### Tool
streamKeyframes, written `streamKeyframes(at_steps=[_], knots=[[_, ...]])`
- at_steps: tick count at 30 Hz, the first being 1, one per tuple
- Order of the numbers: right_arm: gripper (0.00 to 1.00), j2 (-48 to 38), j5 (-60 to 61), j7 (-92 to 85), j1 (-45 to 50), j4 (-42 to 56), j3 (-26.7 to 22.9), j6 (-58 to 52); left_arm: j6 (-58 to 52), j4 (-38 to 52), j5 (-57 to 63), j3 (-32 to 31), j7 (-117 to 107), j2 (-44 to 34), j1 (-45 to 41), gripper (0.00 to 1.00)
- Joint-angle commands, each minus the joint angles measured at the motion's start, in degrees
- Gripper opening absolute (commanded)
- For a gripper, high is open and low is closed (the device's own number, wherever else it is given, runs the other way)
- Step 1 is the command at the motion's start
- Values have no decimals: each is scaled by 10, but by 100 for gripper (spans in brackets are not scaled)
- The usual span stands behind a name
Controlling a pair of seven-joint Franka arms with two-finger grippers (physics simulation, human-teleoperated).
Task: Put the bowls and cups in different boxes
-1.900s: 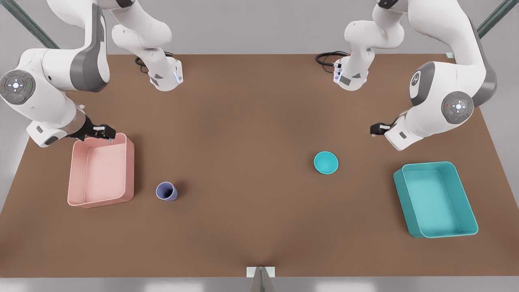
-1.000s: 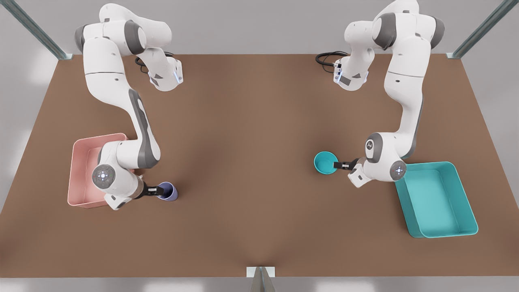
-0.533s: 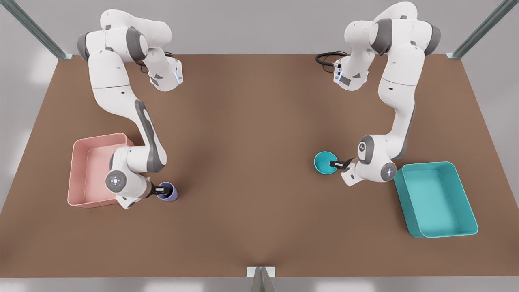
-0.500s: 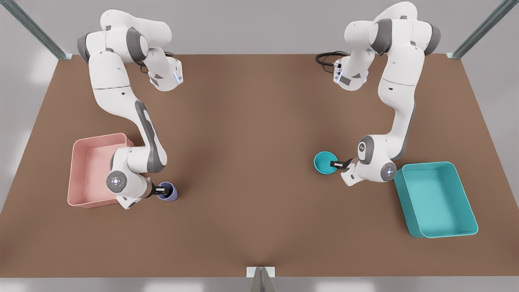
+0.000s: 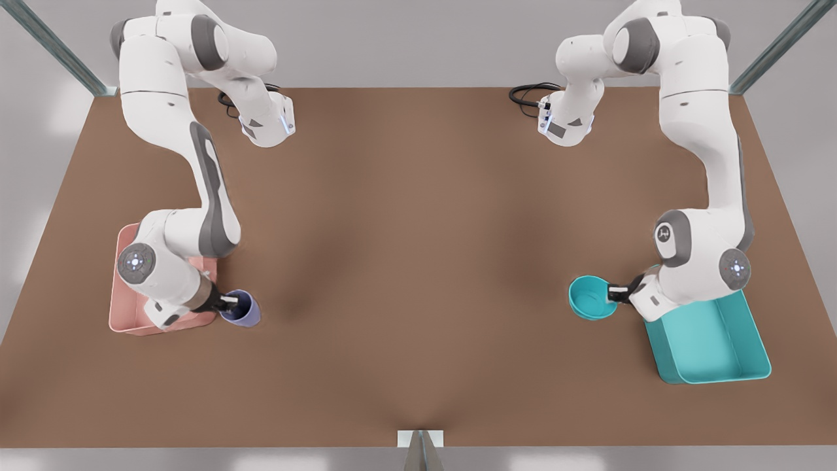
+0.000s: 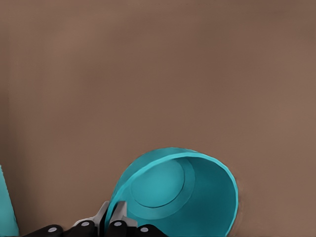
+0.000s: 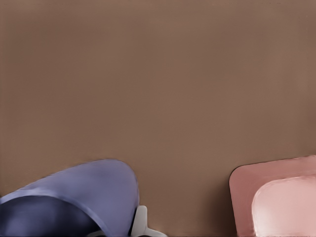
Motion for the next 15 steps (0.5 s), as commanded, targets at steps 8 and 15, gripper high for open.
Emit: streamKeyframes(at_steps=[8,15], knots=[[21,-7,-49,-300,-156,24,-10,-123,-59,129,68,57,234,92,133,21],[21,107,-50,-323,-214,16,-10,16,-19,141,69,92,233,103,140,21]])
